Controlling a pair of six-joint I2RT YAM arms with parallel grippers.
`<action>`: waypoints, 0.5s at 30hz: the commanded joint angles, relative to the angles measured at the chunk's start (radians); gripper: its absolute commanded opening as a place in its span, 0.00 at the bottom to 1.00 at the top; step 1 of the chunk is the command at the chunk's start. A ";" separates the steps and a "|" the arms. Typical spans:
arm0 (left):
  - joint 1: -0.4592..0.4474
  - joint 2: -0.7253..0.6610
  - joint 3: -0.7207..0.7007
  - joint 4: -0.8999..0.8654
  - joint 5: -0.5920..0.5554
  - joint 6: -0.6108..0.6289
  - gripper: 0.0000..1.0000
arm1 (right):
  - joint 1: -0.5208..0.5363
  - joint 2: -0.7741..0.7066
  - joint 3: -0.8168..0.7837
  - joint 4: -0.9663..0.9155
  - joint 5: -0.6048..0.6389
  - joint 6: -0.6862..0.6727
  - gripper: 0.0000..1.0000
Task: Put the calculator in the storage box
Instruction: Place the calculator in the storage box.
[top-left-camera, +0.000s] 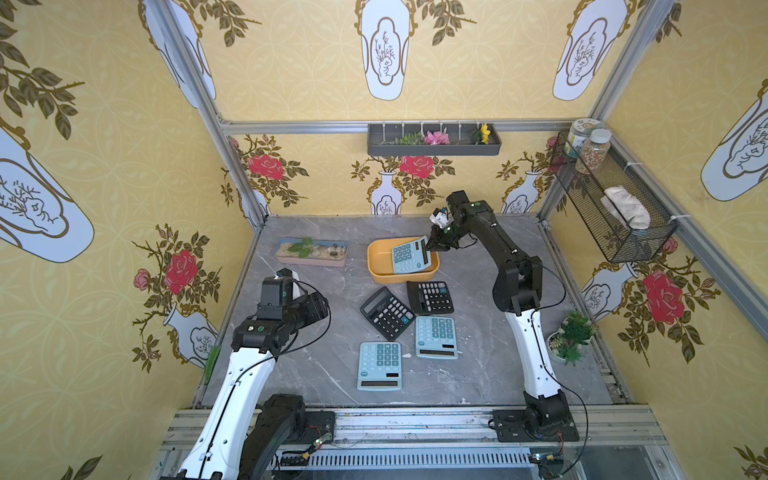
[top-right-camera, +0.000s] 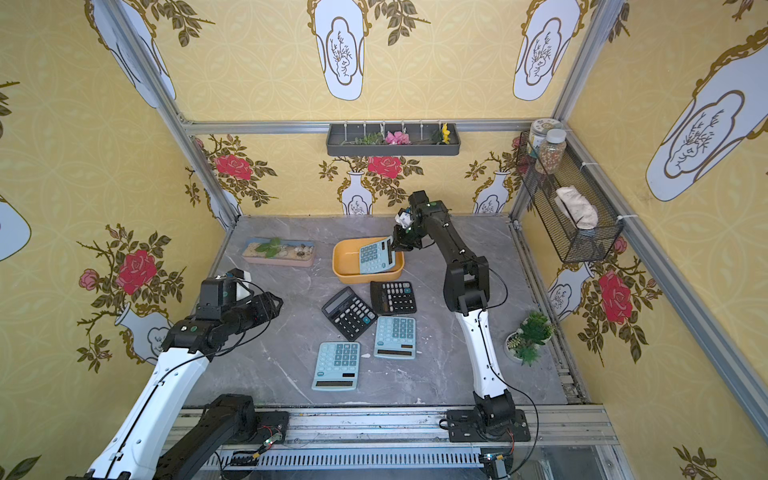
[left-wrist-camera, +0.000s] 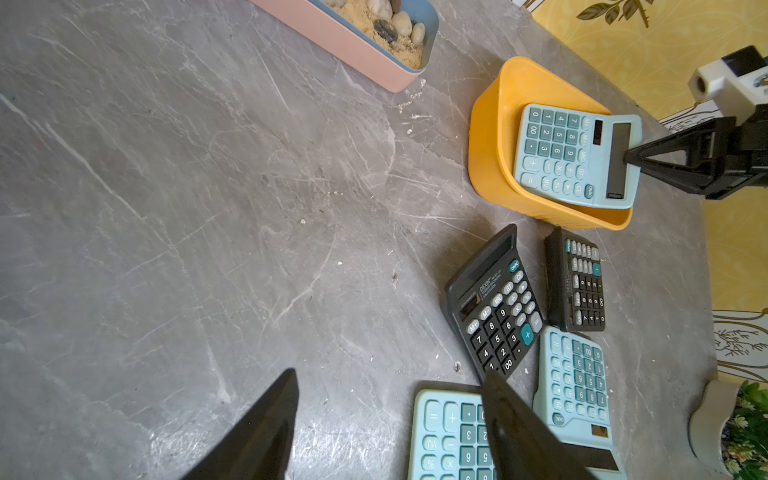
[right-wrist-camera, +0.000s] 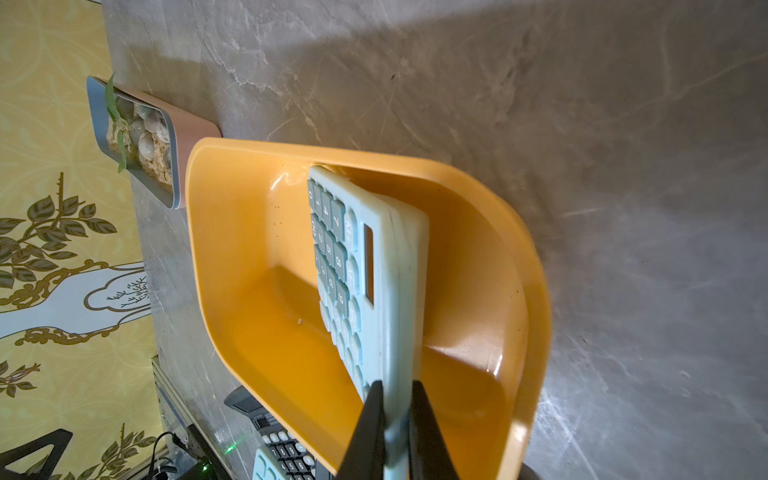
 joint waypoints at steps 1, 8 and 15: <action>0.000 0.003 0.006 0.000 0.005 0.003 0.72 | 0.001 0.014 -0.003 0.016 -0.001 0.004 0.00; -0.001 0.002 0.004 0.000 0.006 0.003 0.72 | 0.001 0.025 -0.016 0.013 0.025 0.010 0.00; -0.004 0.002 0.004 0.000 0.005 0.003 0.72 | 0.017 0.030 -0.038 0.021 0.084 0.010 0.08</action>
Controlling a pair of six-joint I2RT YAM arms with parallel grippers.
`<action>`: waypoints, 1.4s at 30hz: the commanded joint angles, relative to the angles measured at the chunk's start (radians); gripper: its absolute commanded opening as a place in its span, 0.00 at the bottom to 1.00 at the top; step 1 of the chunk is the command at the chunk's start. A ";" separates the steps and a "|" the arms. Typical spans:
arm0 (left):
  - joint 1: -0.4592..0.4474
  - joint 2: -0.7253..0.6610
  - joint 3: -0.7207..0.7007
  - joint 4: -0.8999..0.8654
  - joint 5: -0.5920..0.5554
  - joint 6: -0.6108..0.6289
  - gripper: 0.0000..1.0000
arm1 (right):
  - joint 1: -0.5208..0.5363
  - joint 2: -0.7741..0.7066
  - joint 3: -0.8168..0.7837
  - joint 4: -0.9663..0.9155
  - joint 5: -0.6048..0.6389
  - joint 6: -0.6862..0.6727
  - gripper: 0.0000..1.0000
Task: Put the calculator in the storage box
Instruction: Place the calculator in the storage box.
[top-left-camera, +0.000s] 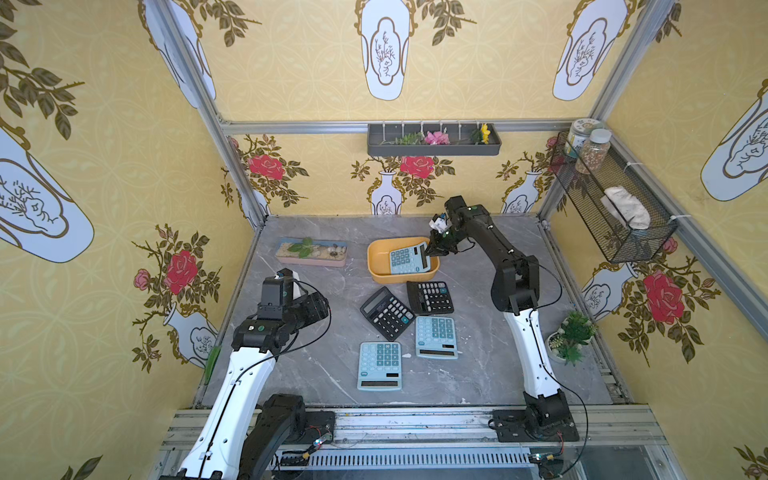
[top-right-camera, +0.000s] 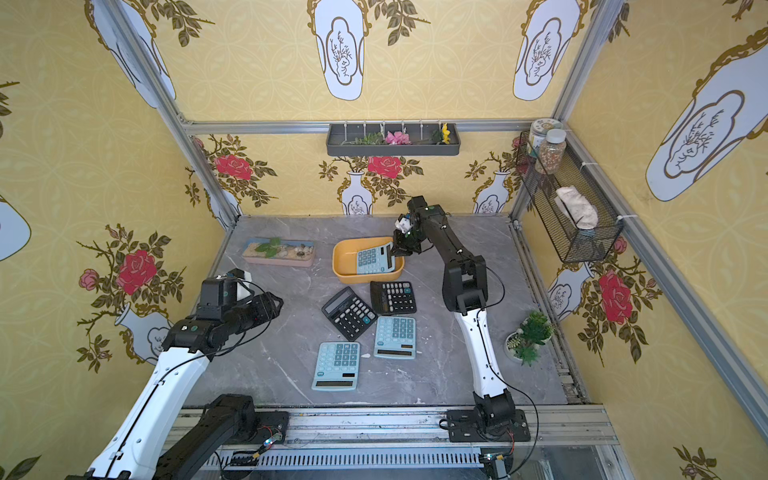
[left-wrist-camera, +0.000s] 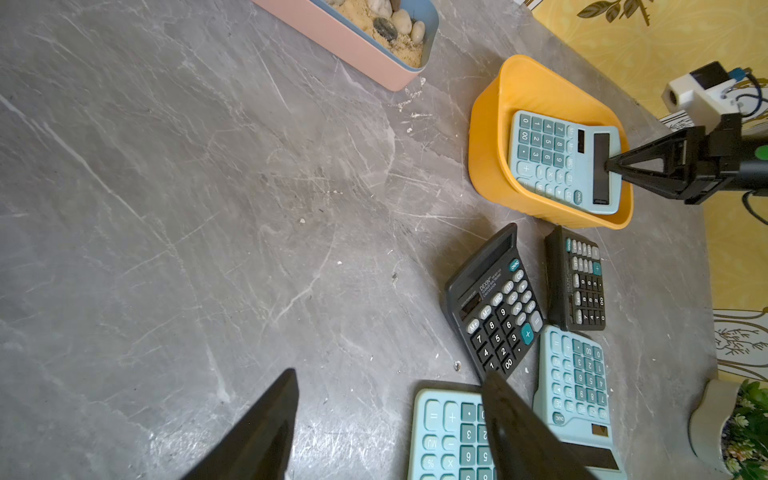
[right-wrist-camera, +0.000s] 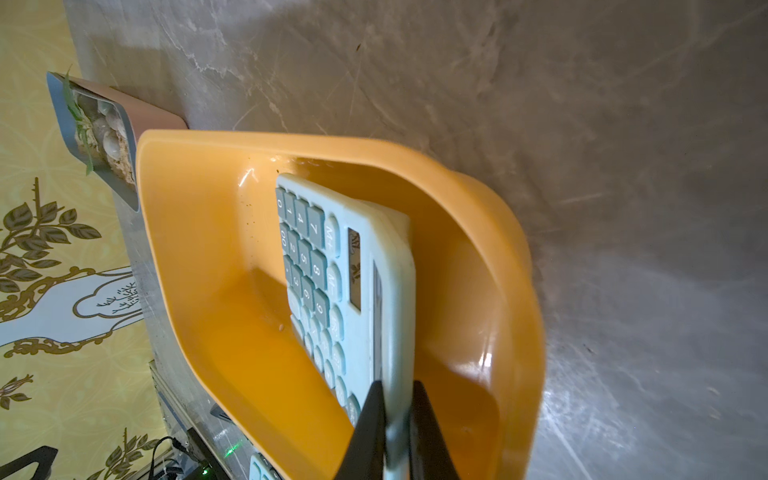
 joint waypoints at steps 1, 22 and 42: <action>-0.002 0.000 0.003 0.000 0.004 0.003 0.72 | 0.010 0.006 -0.014 0.009 0.071 -0.007 0.09; -0.007 -0.006 0.004 0.000 0.000 0.003 0.72 | 0.028 -0.045 -0.059 0.045 0.186 -0.012 0.28; -0.008 -0.006 0.003 0.000 0.003 0.003 0.72 | 0.065 -0.209 -0.086 0.063 0.271 -0.018 0.35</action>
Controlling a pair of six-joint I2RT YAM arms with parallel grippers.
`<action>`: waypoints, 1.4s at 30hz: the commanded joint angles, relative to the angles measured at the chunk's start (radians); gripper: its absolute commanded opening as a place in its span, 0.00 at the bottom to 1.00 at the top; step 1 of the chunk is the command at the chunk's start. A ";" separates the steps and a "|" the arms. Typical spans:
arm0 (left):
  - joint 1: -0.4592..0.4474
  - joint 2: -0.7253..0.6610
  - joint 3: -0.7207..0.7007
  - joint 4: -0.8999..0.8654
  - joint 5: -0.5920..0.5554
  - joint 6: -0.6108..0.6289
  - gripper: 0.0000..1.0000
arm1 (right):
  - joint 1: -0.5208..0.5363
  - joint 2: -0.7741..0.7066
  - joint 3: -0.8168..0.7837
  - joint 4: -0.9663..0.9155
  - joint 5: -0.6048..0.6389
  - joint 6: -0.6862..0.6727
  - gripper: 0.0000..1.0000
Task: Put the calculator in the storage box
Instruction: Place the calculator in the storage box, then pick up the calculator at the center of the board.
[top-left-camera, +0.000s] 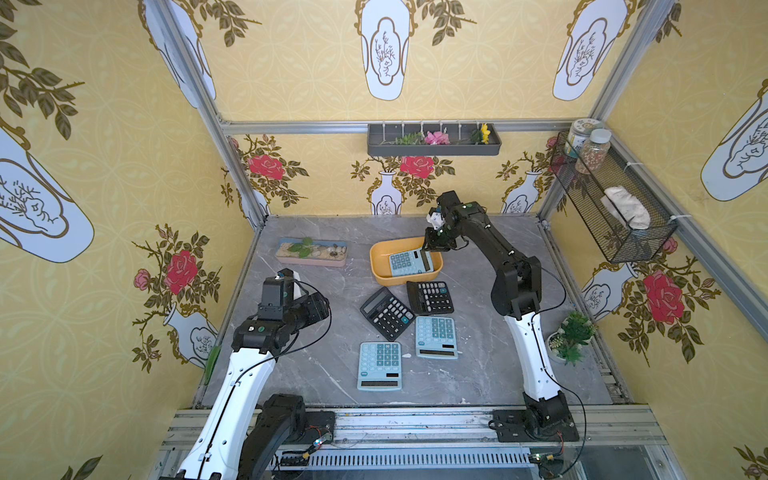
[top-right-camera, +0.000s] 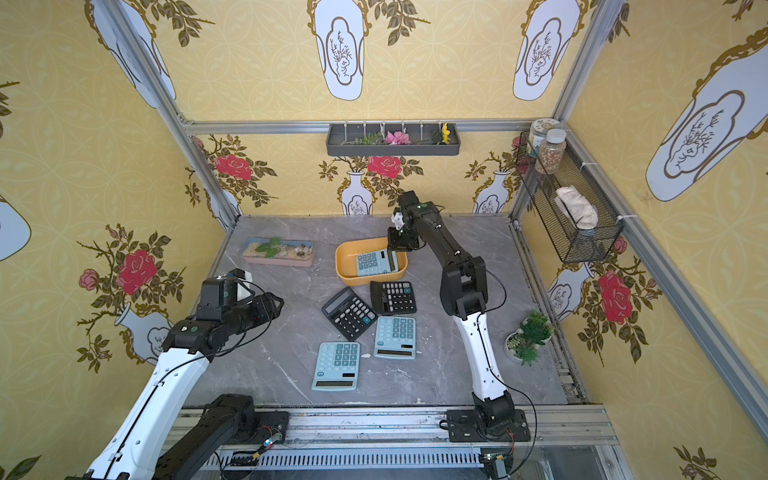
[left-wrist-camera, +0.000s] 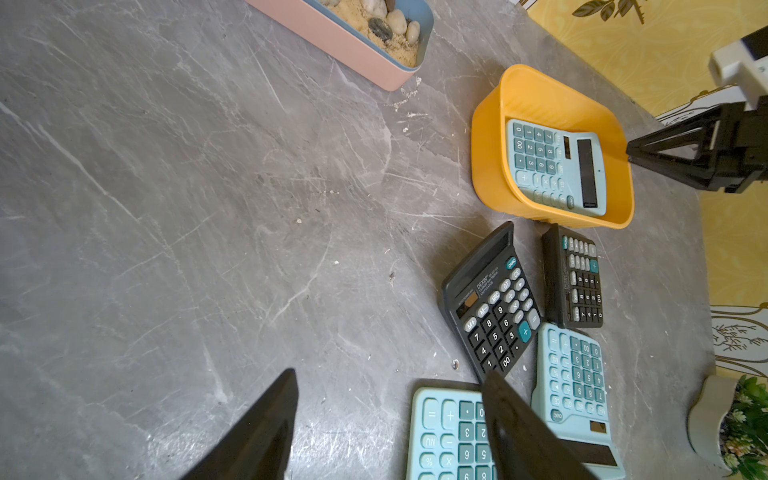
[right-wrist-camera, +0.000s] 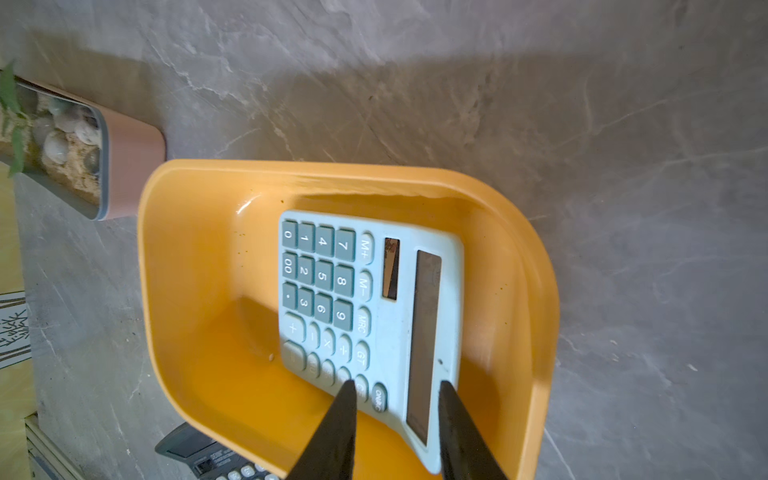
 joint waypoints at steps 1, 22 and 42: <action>-0.001 0.000 0.002 0.000 0.008 0.003 0.72 | 0.006 -0.105 -0.061 0.036 0.057 0.007 0.36; -0.495 0.425 0.219 0.341 0.061 -0.245 0.73 | 0.050 -0.914 -1.041 0.300 0.091 0.171 0.43; -0.508 0.912 0.358 0.517 0.203 -0.261 0.71 | -0.077 -1.104 -1.212 0.257 0.017 0.136 0.44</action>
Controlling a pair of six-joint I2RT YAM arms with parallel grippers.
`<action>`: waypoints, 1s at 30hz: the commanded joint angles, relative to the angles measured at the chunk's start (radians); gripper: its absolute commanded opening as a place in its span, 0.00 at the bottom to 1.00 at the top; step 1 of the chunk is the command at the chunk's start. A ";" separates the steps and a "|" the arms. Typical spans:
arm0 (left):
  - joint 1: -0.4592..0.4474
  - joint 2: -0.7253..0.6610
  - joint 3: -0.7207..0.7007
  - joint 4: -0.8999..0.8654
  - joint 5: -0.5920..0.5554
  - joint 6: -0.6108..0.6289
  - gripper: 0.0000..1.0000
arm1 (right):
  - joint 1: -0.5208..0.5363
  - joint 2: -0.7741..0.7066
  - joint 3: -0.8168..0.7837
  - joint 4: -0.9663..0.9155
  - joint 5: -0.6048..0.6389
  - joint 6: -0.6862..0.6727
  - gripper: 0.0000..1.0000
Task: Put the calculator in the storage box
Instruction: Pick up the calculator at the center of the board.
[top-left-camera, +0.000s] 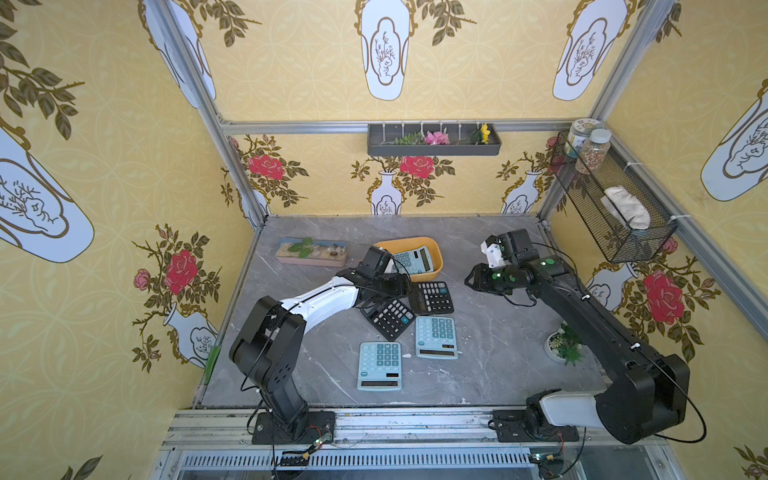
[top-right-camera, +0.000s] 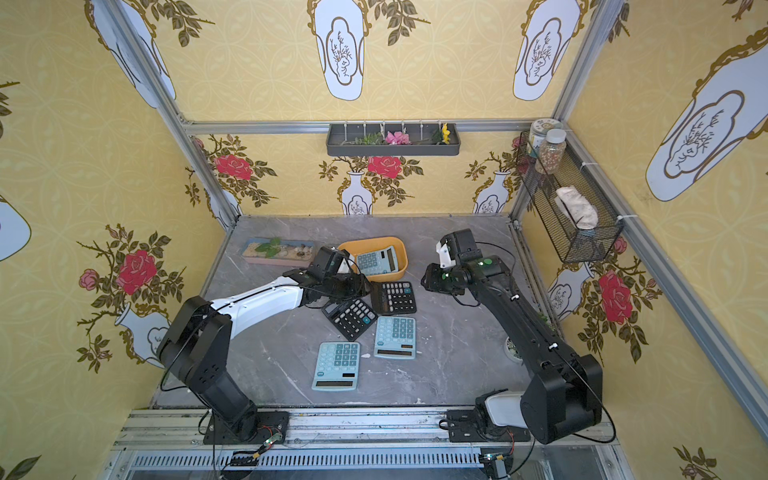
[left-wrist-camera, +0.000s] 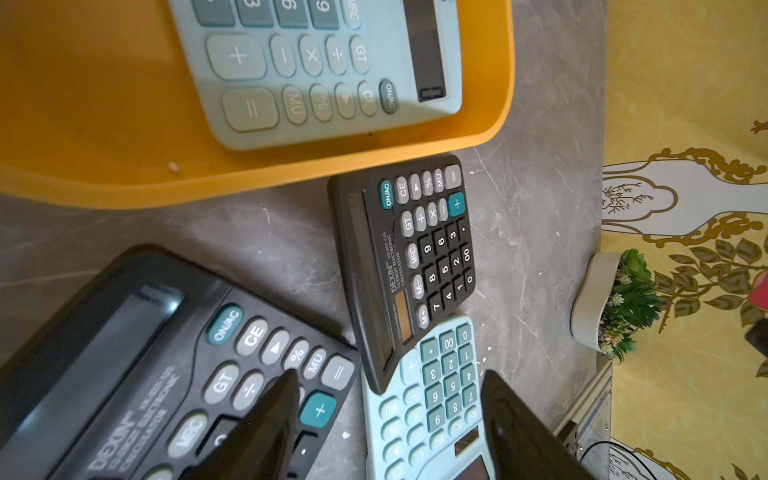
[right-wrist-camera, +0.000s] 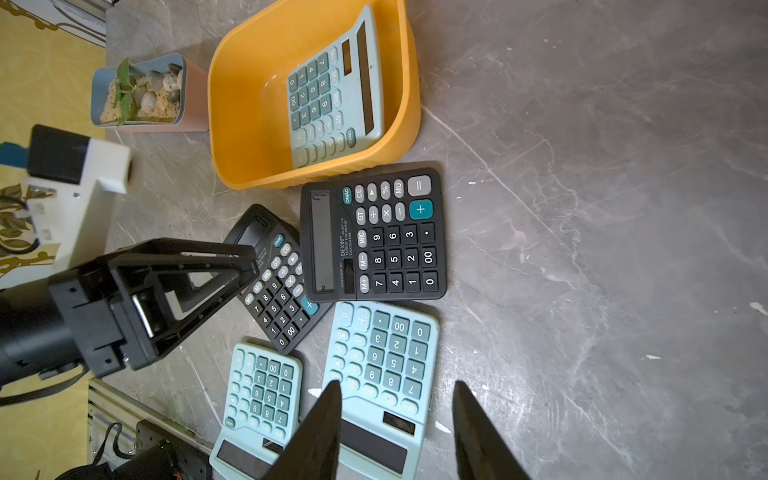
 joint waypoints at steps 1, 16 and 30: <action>-0.001 0.039 0.014 0.043 0.037 -0.008 0.71 | -0.019 -0.013 -0.013 0.002 -0.025 -0.024 0.42; -0.014 0.150 0.062 0.055 0.057 -0.008 0.62 | -0.063 -0.019 -0.064 0.018 -0.064 -0.043 0.38; -0.016 0.195 0.083 0.055 0.054 -0.002 0.44 | -0.073 -0.011 -0.082 0.037 -0.087 -0.048 0.33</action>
